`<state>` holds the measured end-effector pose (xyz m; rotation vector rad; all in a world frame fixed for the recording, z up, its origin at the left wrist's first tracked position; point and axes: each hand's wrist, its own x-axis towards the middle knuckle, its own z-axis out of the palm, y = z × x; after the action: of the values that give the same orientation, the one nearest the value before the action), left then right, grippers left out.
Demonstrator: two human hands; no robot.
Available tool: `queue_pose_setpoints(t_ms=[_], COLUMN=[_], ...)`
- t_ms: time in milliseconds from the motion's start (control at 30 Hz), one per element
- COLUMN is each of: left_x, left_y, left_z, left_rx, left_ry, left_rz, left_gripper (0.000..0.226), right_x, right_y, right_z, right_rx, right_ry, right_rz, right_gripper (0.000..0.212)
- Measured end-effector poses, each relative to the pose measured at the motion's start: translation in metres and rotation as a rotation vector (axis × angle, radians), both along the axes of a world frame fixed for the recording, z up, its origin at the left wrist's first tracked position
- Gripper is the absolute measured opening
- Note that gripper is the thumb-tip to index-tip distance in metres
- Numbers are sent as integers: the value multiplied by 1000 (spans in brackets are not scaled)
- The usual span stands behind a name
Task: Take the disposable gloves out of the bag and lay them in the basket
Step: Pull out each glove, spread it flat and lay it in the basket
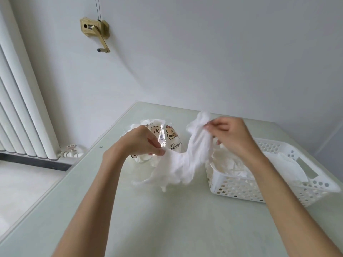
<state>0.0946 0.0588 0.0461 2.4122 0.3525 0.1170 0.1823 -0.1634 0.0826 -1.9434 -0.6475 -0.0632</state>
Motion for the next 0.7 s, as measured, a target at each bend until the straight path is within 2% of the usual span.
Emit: queue_pose_setpoints(t_ms=[100,200,267,400,500,600,633,700], left_x=[4,5,6,5,-7,-16,-12,2], left_y=[-2,-5,-8,-11,-10,-30,-43,-73], left_z=[-3,-5,-5,1,18,41,46,54], left_rx=[42,70,93,131,85,-33,-92,-209], left_ry=[53,91,114,168,239,8,-58,-73], left_rz=[8,13,4,-50,-189,-238,-263,-322], left_gripper=[14,14,14,16,55,90,94,88], right_x=[5,8,12,13,11,10,9,7], right_y=[-18,-30,-41,-49,-55,-61,-62,-66], right_z=[6,9,13,9,9,13,14,16], right_rx=[430,768,889,735,617,577,569,563], right_ry=[256,328,347,554,601,557,533,476], right_rz=[-74,-97,-59,186,290,321,322,344], right_gripper=[7,10,12,18,21,19,18,19])
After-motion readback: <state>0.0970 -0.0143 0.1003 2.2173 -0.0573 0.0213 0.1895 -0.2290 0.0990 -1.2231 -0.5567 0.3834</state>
